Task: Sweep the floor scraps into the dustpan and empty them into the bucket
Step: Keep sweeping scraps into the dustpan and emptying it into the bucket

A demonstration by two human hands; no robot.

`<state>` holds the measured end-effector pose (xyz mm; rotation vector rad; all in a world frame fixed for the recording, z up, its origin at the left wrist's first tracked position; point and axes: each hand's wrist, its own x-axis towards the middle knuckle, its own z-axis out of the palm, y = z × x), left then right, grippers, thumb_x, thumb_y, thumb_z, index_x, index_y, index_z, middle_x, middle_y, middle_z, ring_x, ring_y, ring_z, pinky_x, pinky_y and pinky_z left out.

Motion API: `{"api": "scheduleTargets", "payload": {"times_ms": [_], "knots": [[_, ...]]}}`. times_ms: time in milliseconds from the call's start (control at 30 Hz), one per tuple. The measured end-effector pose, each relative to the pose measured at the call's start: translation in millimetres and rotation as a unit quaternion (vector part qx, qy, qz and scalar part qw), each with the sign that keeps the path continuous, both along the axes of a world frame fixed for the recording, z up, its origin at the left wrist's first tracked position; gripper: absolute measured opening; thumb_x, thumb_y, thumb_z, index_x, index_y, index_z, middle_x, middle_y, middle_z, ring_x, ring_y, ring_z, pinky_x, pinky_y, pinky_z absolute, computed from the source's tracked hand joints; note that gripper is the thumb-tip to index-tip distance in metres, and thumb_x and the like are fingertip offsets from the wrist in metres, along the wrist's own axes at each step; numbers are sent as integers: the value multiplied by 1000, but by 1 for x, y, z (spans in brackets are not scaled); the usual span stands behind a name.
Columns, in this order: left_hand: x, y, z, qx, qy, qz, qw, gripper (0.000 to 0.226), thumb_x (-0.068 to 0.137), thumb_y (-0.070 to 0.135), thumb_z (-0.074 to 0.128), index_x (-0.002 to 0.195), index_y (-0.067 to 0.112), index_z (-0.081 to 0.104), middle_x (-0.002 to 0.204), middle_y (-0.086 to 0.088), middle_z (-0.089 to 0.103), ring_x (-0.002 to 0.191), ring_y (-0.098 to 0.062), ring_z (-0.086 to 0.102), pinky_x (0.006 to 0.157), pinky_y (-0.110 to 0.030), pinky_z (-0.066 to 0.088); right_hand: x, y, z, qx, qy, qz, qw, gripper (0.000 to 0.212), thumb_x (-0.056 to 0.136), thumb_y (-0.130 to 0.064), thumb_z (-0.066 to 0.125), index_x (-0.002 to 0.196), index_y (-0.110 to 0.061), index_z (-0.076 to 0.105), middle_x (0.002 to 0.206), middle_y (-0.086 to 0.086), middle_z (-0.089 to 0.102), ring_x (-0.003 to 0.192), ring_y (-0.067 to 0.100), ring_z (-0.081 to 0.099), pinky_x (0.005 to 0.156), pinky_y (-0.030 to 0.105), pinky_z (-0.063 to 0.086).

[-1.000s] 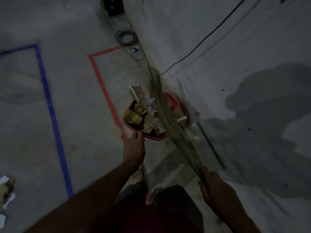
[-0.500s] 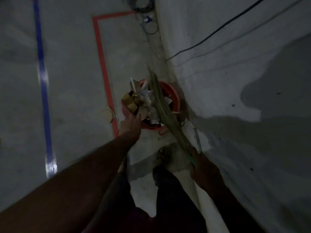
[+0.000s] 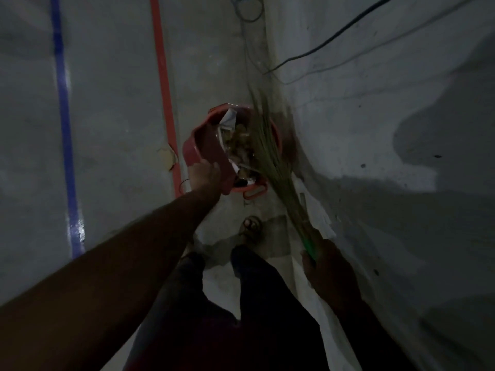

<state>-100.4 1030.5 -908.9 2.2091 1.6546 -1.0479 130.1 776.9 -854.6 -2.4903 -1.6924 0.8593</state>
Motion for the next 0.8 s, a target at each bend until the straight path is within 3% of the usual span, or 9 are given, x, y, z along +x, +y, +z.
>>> {"api": "scheduleTargets", "payload": {"times_ms": [133,200,300,400,500,633,800], "knots": [[-29,-15,15,-3,-44,47,998,26,97,23,56,122,17,51,118,-11,59,101,-29,63,70,-36,41,-19,1,8,3,31,19,999,52,90,-28,65,140,-18,54,112,12,64,90,29,67,68,37,56],[-50,-29,24,-3,-72,67,995,29,97,21,53,126,17,49,121,-13,57,102,-32,63,73,-39,44,-27,23,-14,-57,24,22,998,51,92,-36,54,139,-16,53,108,12,63,90,32,66,67,38,52],[-80,-53,37,-11,-80,92,992,37,98,15,47,134,15,42,130,-15,52,108,-35,60,79,-43,47,-39,75,-56,-198,48,18,979,59,94,-32,52,150,-24,36,116,10,63,98,30,64,76,37,52],[-111,-78,49,-9,-81,131,988,36,95,15,49,130,14,42,128,-16,51,105,-37,61,77,-43,46,-56,108,-67,-233,104,10,967,67,95,-23,56,156,-21,28,132,15,59,117,33,59,93,38,48],[-146,-97,53,1,-119,184,976,36,93,20,51,127,13,43,126,-17,51,102,-40,61,76,-44,47,-65,91,-45,-197,156,-30,968,66,97,-22,55,156,-21,26,136,15,58,120,33,58,98,38,46],[-193,-118,53,19,-154,218,964,39,93,25,55,129,16,43,124,-16,52,98,-41,63,73,-45,46,-75,24,10,-74,124,-26,989,61,98,-49,47,152,-23,37,112,8,68,95,25,66,83,36,54],[-237,-136,65,56,-192,201,959,34,92,25,56,124,15,48,111,-16,56,84,-40,64,62,-40,38,-104,-33,72,-23,119,-30,992,66,95,-30,62,151,-44,30,122,-4,63,105,14,62,87,33,53]]}}
